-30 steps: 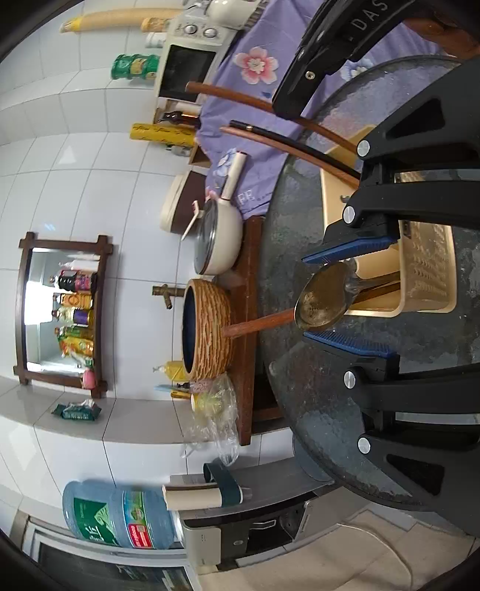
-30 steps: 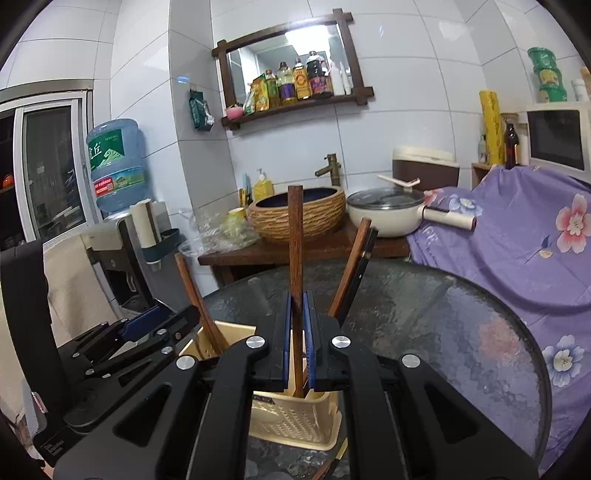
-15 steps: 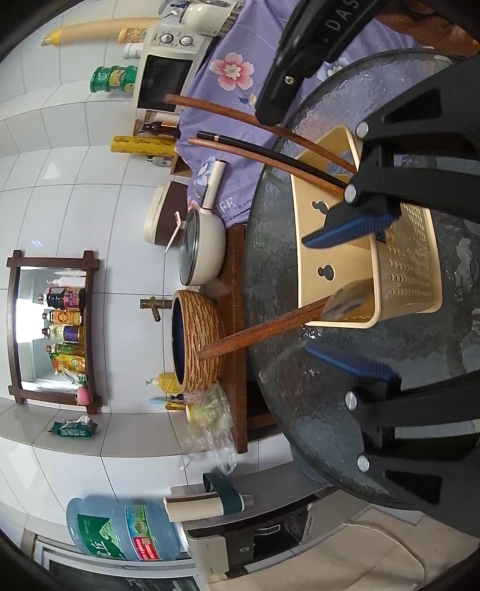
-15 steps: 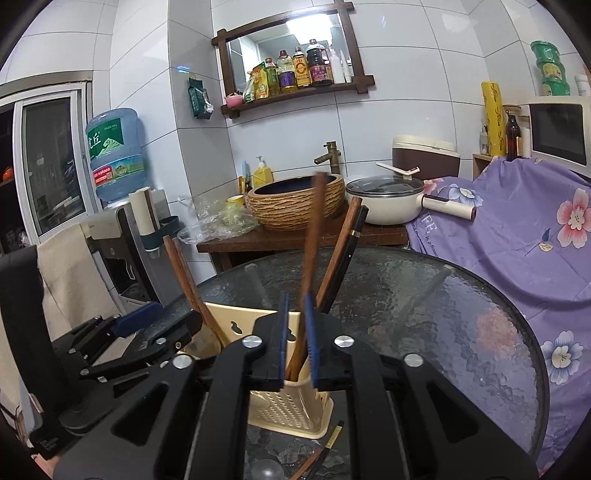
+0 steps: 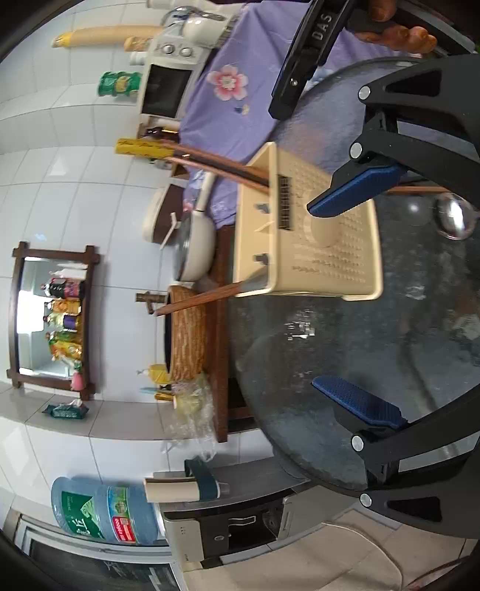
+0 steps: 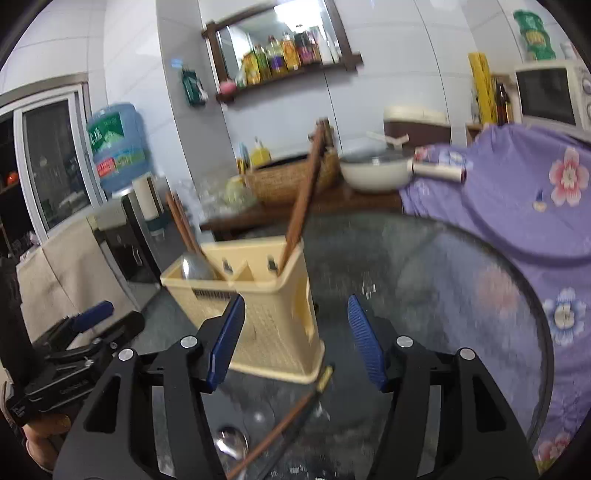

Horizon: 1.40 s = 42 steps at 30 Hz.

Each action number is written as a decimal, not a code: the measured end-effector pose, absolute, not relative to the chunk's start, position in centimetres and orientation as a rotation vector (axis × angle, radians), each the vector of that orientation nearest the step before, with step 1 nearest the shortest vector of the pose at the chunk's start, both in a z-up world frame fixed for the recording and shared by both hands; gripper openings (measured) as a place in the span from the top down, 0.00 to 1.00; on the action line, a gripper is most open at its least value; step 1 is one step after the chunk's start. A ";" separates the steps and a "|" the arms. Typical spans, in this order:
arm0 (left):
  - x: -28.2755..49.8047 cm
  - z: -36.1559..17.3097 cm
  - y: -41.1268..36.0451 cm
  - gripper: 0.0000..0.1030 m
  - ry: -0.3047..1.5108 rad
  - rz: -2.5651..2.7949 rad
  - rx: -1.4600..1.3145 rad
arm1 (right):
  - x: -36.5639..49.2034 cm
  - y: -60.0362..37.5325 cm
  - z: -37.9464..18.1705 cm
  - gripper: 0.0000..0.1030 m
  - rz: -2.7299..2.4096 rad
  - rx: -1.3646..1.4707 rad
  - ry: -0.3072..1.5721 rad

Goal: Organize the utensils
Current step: 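Open both tools and move them back down to the remaining utensils, then grasp a wooden chopstick with the left tool while the right tool grasps a black chopstick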

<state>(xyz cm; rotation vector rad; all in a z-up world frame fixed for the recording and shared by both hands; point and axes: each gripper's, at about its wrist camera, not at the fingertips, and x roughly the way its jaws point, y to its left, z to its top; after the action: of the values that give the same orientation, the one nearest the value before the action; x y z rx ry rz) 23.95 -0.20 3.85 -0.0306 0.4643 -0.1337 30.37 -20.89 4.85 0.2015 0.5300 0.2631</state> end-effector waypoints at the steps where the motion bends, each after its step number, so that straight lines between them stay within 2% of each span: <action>1: 23.6 3.3 -0.4 0.17 0.481 -0.138 -0.013 | 30.3 -20.9 4.0 0.43 0.262 0.202 0.568; 7: 21.9 -0.1 -1.1 0.17 0.586 -0.179 0.048 | 30.3 -20.7 -1.2 0.43 0.247 0.210 0.776; 15: 20.7 -3.4 -1.7 0.17 0.695 -0.212 0.094 | 29.8 -19.0 -5.2 0.47 0.275 0.126 0.909; 27: 19.5 -5.7 -2.6 0.33 0.798 -0.289 0.116 | 28.4 -16.3 -6.5 0.51 0.296 -0.028 0.947; 33: 19.0 -6.2 -3.1 0.37 0.821 -0.314 0.121 | 28.3 -15.5 -6.8 0.54 0.290 -0.079 0.954; 37: 18.7 -6.0 -3.5 0.39 0.816 -0.319 0.114 | 28.3 -15.5 -6.8 0.63 0.273 -0.124 0.957; 42: 18.9 -5.4 -4.5 0.42 0.801 -0.330 0.131 | 28.2 -16.7 -6.8 0.67 0.259 -0.124 0.970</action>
<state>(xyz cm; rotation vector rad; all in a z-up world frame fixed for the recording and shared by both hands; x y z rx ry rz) 18.93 -4.45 -5.36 0.1307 0.8007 -0.3304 28.21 -16.69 -6.78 -0.1244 0.9698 0.2585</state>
